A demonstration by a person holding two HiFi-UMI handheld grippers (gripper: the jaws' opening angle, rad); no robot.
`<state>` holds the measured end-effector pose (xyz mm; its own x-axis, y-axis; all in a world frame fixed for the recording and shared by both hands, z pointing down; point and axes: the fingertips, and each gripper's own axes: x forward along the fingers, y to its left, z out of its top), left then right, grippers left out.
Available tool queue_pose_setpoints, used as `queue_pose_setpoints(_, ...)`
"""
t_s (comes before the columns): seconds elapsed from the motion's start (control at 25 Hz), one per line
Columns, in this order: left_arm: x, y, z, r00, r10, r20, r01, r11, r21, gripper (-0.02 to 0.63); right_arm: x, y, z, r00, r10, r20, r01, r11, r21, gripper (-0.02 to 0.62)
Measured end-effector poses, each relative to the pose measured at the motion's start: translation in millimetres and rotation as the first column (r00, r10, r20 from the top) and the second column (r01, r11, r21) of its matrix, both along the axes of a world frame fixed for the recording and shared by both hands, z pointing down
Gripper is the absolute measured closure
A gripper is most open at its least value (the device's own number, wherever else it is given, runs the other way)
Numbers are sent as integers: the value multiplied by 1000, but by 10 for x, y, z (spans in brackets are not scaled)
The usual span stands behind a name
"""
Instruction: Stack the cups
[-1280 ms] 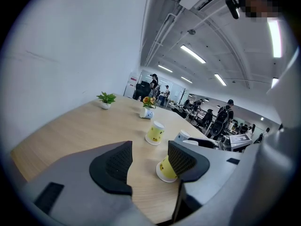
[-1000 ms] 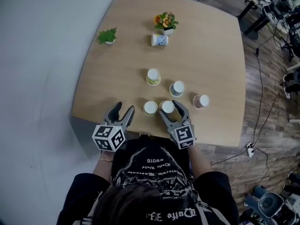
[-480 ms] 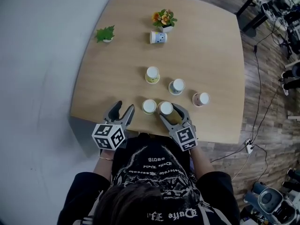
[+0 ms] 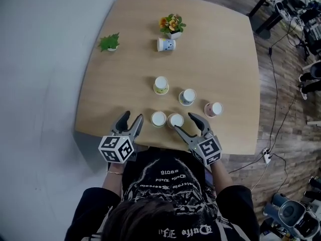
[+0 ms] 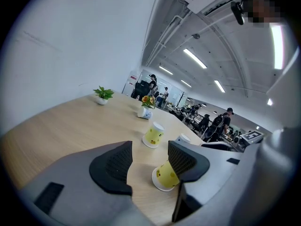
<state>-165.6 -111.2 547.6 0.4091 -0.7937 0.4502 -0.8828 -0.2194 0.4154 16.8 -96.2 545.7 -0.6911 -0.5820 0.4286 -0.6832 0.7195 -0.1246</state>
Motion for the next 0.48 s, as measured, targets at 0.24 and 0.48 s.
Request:
queue_pose_setpoints(0.24,-39,-63,-24,999,-39,-7,39,999,5,360,384,-722,-121,977,214,-29,-214,977,-10,287)
queue_pose_setpoints(0.48,-143,-47,-29,997,-78,16,78,997,6,360,380,-1054,249,956,195,-219,-212,976,-56,287)
